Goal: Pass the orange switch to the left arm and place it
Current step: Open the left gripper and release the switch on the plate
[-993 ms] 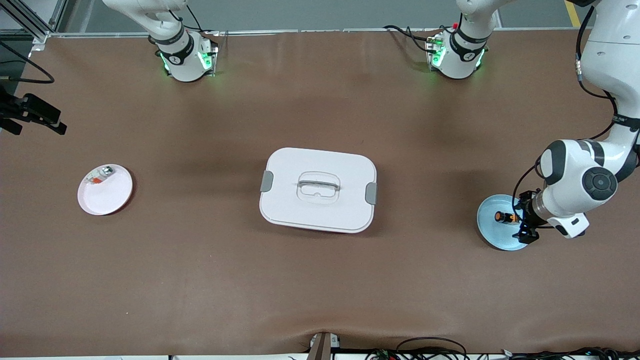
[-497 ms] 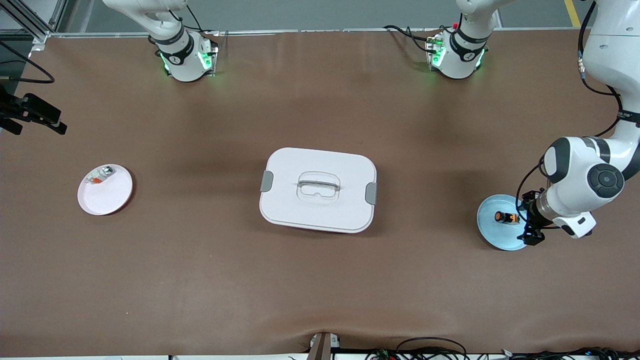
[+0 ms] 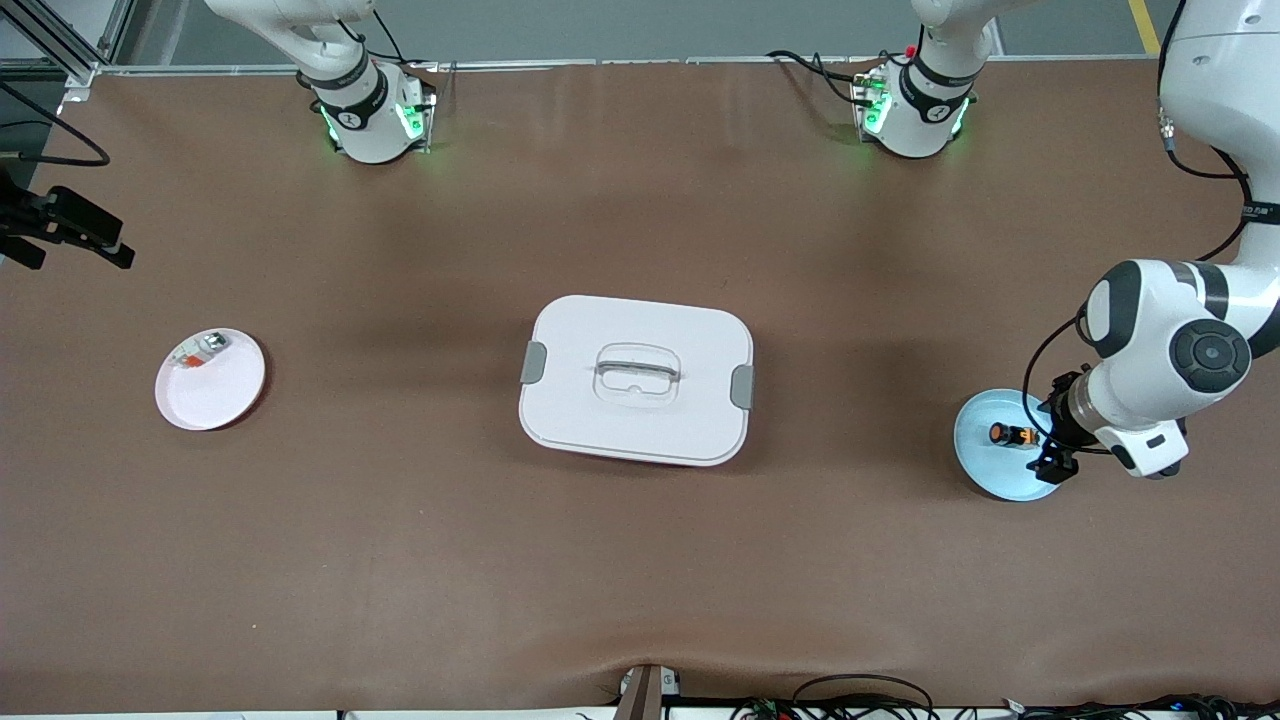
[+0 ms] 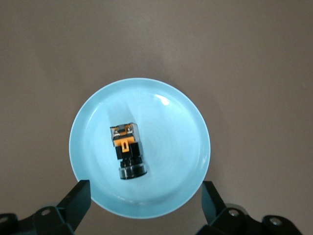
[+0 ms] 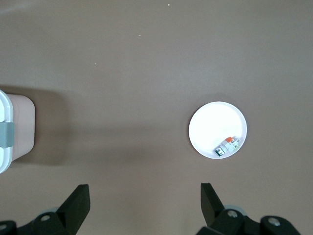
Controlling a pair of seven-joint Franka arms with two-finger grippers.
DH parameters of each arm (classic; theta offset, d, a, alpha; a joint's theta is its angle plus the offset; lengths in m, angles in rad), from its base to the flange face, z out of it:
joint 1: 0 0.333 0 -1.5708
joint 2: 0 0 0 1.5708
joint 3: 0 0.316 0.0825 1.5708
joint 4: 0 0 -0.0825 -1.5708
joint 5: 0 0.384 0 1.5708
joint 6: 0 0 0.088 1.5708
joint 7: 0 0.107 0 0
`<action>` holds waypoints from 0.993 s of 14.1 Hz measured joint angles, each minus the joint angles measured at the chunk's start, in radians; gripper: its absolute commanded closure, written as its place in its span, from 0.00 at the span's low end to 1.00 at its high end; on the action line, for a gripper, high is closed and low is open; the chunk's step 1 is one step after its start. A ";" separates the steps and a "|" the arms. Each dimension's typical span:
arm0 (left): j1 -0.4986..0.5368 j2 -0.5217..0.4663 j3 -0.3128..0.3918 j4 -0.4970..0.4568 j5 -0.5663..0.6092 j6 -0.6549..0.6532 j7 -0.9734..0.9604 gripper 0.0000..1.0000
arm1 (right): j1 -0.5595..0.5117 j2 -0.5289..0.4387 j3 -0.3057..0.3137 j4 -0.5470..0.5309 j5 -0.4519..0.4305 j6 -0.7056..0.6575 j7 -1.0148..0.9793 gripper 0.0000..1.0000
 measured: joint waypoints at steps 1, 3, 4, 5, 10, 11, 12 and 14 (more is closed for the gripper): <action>-0.001 -0.010 0.001 -0.007 -0.020 0.000 0.093 0.00 | 0.000 0.000 0.000 0.000 0.000 0.000 0.000 0.00; 0.001 -0.027 0.004 -0.023 -0.058 -0.001 0.323 0.00 | 0.000 0.000 0.000 0.000 0.000 0.000 0.000 0.00; 0.001 -0.034 0.005 -0.029 -0.081 -0.001 0.443 0.00 | 0.001 0.000 0.000 0.000 0.000 0.000 0.000 0.00; 0.000 -0.041 0.006 -0.036 -0.110 -0.001 0.559 0.00 | 0.001 0.000 0.000 0.000 0.000 0.000 0.000 0.00; -0.027 -0.069 0.010 -0.049 -0.196 0.000 0.927 0.00 | 0.005 0.000 0.000 0.000 0.000 0.000 0.000 0.00; -0.033 -0.079 0.010 -0.050 -0.205 0.000 0.987 0.00 | 0.008 0.000 0.000 0.000 0.000 0.000 0.000 0.00; -0.037 -0.090 0.011 -0.050 -0.211 0.000 1.049 0.00 | 0.008 0.000 0.000 0.000 0.000 0.000 0.000 0.00; -0.039 -0.117 0.011 -0.050 -0.214 0.000 1.141 0.00 | 0.009 0.000 0.000 0.000 0.000 0.000 0.000 0.00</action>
